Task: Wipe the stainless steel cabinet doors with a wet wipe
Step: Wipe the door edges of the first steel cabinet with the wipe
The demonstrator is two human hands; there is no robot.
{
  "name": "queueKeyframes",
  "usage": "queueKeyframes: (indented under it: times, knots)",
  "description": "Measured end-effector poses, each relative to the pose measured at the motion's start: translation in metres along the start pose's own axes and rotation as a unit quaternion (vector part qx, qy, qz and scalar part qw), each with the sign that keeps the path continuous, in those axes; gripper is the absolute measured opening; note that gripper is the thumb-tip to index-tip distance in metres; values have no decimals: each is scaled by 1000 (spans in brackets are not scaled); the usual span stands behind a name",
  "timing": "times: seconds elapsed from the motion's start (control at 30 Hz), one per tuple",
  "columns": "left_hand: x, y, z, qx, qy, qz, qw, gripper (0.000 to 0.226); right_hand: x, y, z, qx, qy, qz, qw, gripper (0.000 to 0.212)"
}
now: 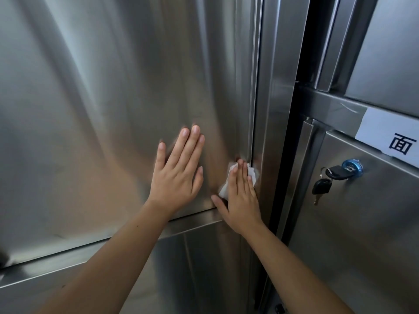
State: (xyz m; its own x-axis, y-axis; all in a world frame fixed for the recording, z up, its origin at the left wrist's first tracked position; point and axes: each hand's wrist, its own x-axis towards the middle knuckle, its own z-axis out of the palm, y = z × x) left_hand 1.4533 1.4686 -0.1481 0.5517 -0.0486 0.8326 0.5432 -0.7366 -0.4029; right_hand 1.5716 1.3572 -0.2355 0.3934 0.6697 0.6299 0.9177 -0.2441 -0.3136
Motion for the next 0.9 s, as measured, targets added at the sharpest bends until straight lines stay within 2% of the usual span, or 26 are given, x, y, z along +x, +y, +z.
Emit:
queueKeyframes:
  times: [0.13,0.3,0.7,0.9]
  knots:
    - [6,-3,-9,-51,-4,7,999,54,40,-14,-27,-5,66,-6,998,81]
    - [48,-15,-31,-115,20,-31,993,54,86,-32,-66,-11,93,-3,996,79]
    - [146,-61,-73,-81,46,-20,995,55,159,-66,-143,-38,140,-33,989,76]
    - [192,-78,-90,-64,39,-19,997,59,189,-80,-176,-58,149,-46,986,83]
